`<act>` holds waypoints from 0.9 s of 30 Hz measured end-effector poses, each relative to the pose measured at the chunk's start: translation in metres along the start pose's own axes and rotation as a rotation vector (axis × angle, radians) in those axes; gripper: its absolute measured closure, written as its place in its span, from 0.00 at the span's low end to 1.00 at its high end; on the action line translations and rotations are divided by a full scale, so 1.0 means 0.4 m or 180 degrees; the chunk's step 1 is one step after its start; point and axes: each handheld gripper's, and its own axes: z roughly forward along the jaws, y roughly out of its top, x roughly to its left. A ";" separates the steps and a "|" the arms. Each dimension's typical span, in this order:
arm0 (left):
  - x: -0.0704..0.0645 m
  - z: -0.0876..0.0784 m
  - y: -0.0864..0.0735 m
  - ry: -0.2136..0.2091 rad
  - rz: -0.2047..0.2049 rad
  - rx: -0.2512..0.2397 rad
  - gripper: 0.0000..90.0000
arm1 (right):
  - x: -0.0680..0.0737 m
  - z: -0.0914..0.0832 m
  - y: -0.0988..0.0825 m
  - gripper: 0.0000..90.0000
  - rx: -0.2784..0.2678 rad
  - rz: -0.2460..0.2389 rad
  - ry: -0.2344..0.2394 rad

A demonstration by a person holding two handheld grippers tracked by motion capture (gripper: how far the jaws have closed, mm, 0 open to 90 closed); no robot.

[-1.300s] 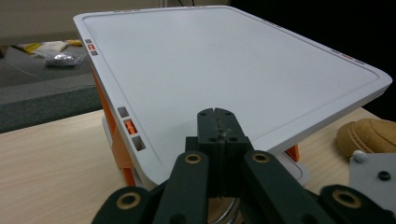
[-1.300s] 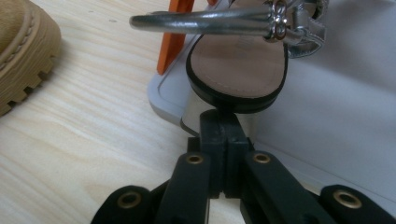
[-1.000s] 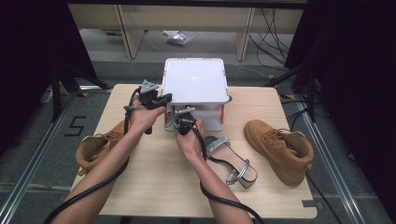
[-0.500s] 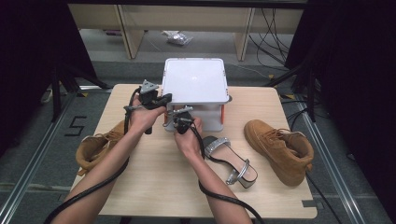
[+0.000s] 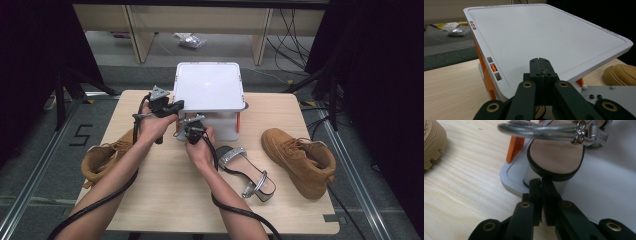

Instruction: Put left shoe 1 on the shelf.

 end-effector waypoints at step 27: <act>0.000 -0.001 -0.001 0.0019 0.0027 0.0004 1.00 | -0.119 -0.233 -0.072 0.51 0.0452 -0.0185 0.0239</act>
